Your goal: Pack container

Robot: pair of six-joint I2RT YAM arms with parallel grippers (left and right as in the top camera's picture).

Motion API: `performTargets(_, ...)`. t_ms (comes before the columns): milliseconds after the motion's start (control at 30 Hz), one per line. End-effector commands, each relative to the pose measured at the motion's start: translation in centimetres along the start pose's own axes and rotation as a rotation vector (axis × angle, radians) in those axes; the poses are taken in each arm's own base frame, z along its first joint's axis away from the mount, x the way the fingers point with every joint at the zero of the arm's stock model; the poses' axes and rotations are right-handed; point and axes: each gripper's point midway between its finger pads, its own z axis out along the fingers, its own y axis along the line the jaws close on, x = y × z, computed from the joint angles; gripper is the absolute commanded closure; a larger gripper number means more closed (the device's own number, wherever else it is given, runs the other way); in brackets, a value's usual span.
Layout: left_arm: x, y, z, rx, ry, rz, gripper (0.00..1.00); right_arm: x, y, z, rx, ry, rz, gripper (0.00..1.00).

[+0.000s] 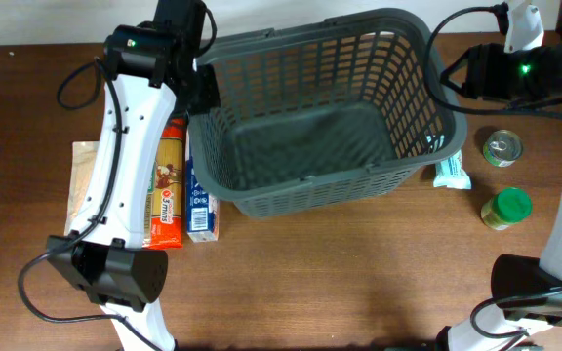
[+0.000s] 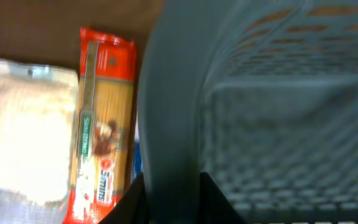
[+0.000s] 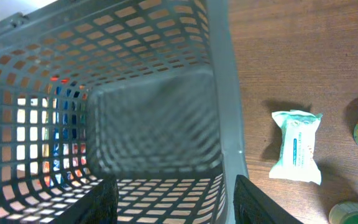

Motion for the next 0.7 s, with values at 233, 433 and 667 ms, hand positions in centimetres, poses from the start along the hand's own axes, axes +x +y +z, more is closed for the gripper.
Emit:
performTargets(233,-3.2,0.6,0.2,0.02,-0.109,0.074,0.87,-0.2,1.1,-1.3,-0.021,-0.035,-0.033,0.46)
performTargets(433,-4.3,0.7,2.4,0.015,-0.115,0.124,0.89,-0.2,1.1,-1.3,-0.021,-0.037,-0.033,0.46)
performTargets(667,-5.4,-0.1,3.8,0.032,-0.141,0.189,0.9,-0.2,1.1,-1.3,-0.021,-0.036,-0.033,0.46)
